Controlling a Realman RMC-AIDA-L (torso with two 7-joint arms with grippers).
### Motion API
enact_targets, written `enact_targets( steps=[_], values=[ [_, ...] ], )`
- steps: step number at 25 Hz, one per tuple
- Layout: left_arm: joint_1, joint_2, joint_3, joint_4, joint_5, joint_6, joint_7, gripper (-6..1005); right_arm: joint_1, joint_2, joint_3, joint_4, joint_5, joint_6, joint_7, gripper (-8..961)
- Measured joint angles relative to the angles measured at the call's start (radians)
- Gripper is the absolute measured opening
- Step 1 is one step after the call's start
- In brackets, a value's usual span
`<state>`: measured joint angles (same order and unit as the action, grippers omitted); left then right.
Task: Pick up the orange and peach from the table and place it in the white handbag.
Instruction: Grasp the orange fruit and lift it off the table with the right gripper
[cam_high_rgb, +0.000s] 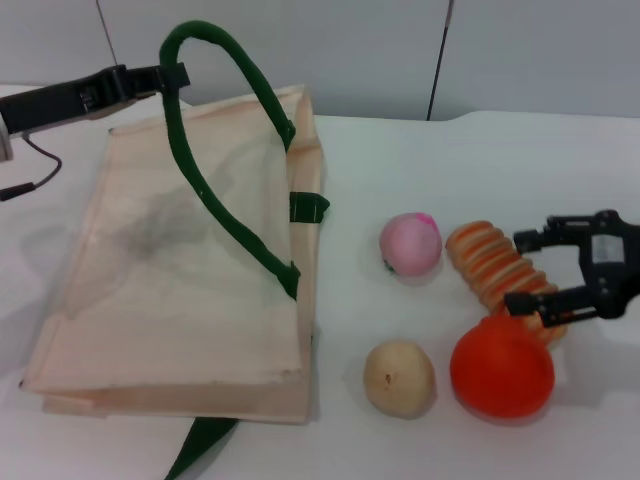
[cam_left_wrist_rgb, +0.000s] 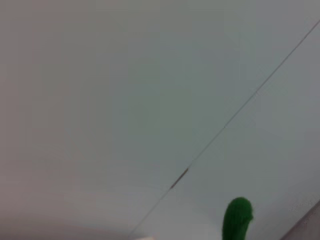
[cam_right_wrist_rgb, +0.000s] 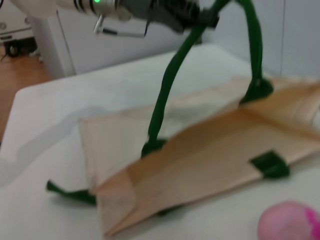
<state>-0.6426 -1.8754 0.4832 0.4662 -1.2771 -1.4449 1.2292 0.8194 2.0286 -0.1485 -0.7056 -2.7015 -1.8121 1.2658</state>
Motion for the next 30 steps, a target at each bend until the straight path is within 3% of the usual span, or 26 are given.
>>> enact_targets(
  steps=[6, 11, 21, 30],
  values=[
    [0.028, 0.016, 0.000, 0.000, -0.048, -0.016, 0.000, 130, 0.002, 0.004, -0.026, -0.072, -0.081, -0.098, 0.056, 804],
    [0.029, 0.022, 0.000, 0.000, -0.053, -0.024, -0.003, 130, 0.003, 0.006, -0.073, -0.080, -0.103, -0.105, 0.088, 801],
    [0.024, 0.031, 0.000, 0.000, -0.080, -0.065, 0.000, 130, 0.048, 0.014, -0.238, 0.057, -0.110, 0.109, 0.174, 795],
    [0.030, 0.042, 0.000, 0.000, -0.122, -0.104, 0.000, 131, 0.054, 0.013, -0.359, 0.090, -0.108, 0.147, 0.242, 790]
  ],
)
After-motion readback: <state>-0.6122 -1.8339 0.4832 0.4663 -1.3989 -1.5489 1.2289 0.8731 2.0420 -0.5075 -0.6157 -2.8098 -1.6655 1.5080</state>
